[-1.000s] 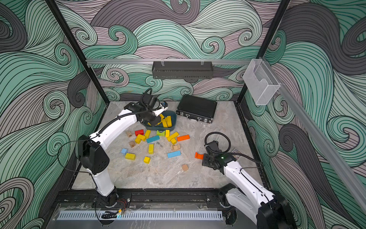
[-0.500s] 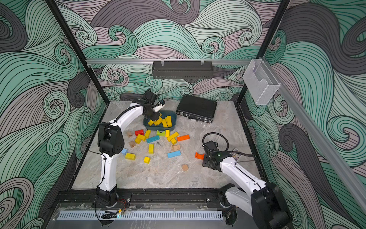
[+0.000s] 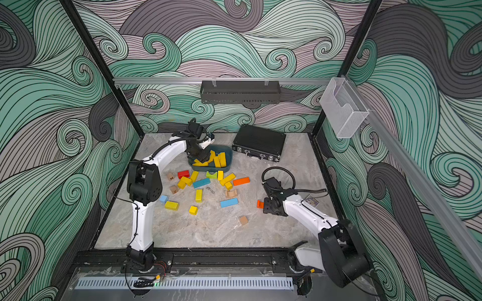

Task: Pick out the yellow building blocks
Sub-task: Place the building block in the storage box, then pick up the building block from the center of the board.

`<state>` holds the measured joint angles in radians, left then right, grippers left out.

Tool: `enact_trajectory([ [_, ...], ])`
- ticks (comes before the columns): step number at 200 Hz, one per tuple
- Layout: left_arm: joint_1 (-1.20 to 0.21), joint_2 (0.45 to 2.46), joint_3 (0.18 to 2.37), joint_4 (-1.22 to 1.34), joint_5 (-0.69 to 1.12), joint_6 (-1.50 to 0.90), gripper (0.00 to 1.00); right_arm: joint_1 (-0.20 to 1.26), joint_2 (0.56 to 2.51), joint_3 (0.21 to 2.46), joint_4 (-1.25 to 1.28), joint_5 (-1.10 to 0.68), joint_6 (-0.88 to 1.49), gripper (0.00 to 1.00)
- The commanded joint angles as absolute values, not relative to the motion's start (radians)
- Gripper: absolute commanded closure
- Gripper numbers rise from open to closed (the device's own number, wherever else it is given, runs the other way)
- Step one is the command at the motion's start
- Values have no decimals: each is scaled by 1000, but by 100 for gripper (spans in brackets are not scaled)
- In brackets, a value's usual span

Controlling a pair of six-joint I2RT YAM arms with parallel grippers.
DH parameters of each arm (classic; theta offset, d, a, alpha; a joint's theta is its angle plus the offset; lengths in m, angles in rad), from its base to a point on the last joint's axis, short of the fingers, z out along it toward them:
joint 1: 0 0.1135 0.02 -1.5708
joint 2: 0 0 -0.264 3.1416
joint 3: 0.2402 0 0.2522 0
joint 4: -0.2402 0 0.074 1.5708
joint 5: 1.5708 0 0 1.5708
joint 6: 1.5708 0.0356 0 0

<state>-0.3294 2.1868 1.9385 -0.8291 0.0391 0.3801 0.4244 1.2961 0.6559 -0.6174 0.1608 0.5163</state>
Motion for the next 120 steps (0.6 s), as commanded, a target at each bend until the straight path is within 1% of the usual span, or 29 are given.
enact_trajectory([
  [1, -320, 2152, 1920, -822, 67, 370, 30, 413, 1341, 690, -633, 176, 485, 34],
  [43, -313, 2111, 1858, -804, 79, 374, 30, 410, 1390, 710, -637, 149, 476, 35],
  [92, -311, 2085, 1828, -793, 84, 377, 30, 411, 1281, 679, -649, 140, 492, 36],
  [120, -310, 2080, 1830, -798, 90, 374, 30, 410, 1283, 668, -656, 139, 491, 36],
])
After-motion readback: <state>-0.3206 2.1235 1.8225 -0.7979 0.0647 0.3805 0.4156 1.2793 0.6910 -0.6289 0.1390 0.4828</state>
